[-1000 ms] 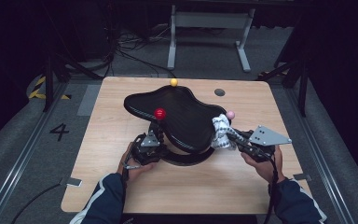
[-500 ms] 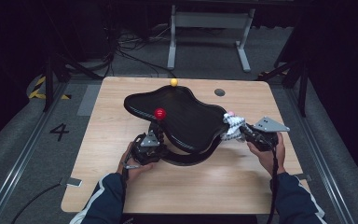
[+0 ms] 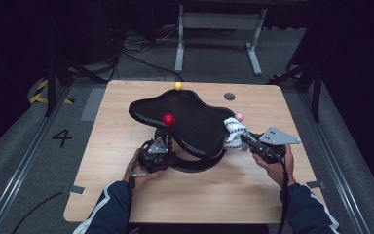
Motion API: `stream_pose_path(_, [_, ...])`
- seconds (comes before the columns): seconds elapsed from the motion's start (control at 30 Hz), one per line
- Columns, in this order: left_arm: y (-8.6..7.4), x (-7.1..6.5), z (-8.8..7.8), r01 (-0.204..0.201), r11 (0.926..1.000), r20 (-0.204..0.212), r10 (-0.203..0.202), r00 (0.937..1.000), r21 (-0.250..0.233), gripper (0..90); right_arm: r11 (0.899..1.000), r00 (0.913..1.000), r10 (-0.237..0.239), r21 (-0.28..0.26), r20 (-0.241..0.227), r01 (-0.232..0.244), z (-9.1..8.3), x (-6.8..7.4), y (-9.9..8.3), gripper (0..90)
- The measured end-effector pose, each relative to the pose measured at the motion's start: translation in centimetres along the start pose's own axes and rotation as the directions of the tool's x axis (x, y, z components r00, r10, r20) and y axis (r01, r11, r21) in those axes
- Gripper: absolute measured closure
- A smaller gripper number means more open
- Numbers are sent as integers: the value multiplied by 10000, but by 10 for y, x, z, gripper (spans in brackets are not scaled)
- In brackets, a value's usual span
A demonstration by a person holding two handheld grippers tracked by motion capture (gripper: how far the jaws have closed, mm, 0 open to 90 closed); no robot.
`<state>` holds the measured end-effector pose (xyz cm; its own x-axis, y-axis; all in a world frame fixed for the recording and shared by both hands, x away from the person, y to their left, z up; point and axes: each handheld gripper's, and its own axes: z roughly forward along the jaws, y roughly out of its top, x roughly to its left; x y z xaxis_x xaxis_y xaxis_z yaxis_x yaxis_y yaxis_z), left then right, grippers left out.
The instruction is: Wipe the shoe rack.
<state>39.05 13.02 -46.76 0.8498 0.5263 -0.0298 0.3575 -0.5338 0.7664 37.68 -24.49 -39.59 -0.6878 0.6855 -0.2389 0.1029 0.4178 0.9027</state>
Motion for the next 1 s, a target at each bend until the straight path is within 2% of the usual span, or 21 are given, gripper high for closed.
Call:
stream_pose_path(0.13, [0,-1,0,137,9999,-17,-136,9999,67,743,9981,9979,-495,-394,-429,478,-6,19,15,801])
stream_pose_path(0.27, [0,-1,0,151,9999,-27,-151,9999,38,743,9948,9945,-743,-754,-734,687,-15,33,27,801])
stream_pose_path(0.3, [0,-1,0,151,9999,-27,-151,9999,38,743,9948,9945,-743,-754,-734,687,-15,33,27,801])
stream_pose_path(0.37, [-1,-1,0,217,9998,-24,-217,9998,-25,743,9896,9902,-1060,-1069,-911,961,-24,44,36,801])
stream_pose_path(0.53, [-1,-1,-1,246,9997,-100,-246,9996,8,744,9808,9827,-1340,-1586,-1281,1130,-37,59,47,799])
stream_pose_path(0.7, [-2,0,-1,250,9997,-151,-249,9996,14,744,9717,9736,-1742,-1859,-1478,1456,-45,72,54,796])
stream_pose_path(0.77, [-1,0,-1,248,9997,-154,-248,9996,10,743,9710,9721,-1884,-1746,-1400,1630,-43,73,54,797])
stream_pose_path(0.8, [-1,0,-1,245,9997,-160,-245,9996,8,744,9727,9734,-1809,-1718,-1406,1560,-42,71,53,797])
stream_pose_path(0.93, [-1,-1,0,293,9996,-168,-294,9994,-62,744,9867,9854,-1370,-1022,-1014,1266,-33,59,41,798])
stream_pose_path(1.0, [-1,-1,0,299,9995,-163,-300,9994,-67,744,9887,9870,-1292,-893,-961,1207,-31,57,38,798])
